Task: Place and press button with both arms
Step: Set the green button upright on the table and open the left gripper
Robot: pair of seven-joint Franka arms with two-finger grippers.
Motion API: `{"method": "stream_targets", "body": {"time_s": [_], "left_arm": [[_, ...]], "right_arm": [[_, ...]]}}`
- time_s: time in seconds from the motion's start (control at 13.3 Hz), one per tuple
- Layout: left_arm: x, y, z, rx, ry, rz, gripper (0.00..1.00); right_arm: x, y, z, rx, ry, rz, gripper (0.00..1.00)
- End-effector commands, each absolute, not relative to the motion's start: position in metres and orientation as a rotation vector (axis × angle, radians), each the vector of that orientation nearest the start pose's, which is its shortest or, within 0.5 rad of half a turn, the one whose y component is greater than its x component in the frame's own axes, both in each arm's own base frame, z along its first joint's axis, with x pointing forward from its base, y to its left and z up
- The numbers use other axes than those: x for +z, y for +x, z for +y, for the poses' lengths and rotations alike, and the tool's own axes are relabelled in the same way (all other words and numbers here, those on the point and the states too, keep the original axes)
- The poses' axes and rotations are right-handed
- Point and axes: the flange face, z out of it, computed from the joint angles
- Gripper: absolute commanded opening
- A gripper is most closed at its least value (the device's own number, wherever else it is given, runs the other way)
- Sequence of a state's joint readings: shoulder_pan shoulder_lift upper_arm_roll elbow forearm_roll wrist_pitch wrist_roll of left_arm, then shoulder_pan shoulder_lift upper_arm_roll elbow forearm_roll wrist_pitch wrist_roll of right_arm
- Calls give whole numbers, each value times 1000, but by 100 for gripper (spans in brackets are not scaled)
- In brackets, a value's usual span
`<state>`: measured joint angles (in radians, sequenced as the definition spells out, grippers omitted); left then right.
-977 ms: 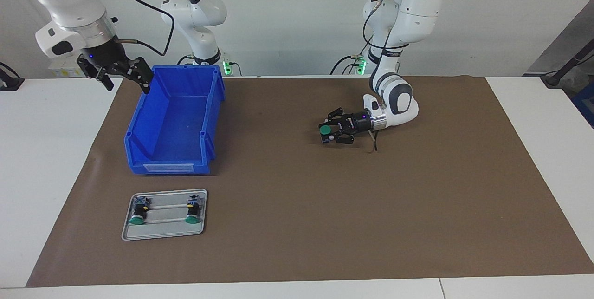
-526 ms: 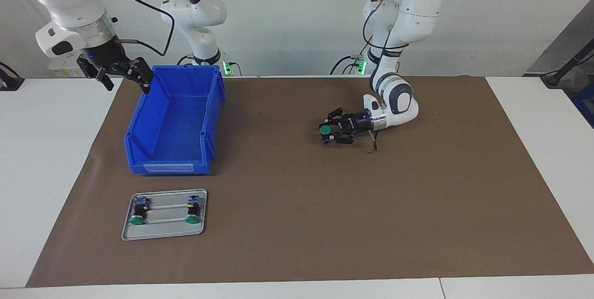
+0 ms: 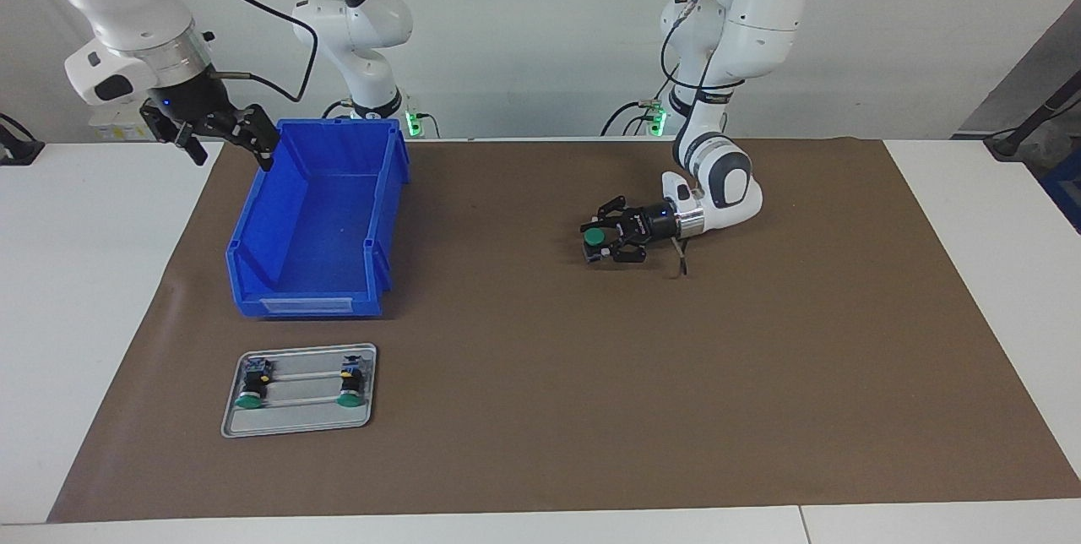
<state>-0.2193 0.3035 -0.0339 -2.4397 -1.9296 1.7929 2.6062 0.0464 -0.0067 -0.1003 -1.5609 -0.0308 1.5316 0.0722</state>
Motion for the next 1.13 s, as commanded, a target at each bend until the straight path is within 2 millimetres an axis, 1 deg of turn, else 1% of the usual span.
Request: {"method": "stream_targets", "body": {"time_s": [0.0, 0.08, 0.3, 0.45, 0.68, 0.9, 1.05], "left_arm": [[198, 432, -193, 1197, 1449, -1016, 80], [198, 433, -193, 1198, 1450, -1017, 84], [203, 439, -195, 1175, 1456, -981, 84], [221, 454, -199, 1147, 1453, -928, 84], [258, 482, -206, 1107, 1442, -850, 84], [308, 516, -210, 1042, 1428, -769, 84], [337, 541, -205, 981, 1431, -743, 84]], "right_arm": [[628, 546, -34, 32, -3180, 165, 100], [628, 546, -34, 32, -3180, 165, 100], [628, 546, -34, 32, -3179, 165, 100], [628, 546, -34, 32, -3180, 165, 100], [628, 546, -34, 22, -3179, 162, 100], [628, 545, -34, 20, -3178, 162, 100], [629, 545, -34, 17, -3178, 162, 100]]}}
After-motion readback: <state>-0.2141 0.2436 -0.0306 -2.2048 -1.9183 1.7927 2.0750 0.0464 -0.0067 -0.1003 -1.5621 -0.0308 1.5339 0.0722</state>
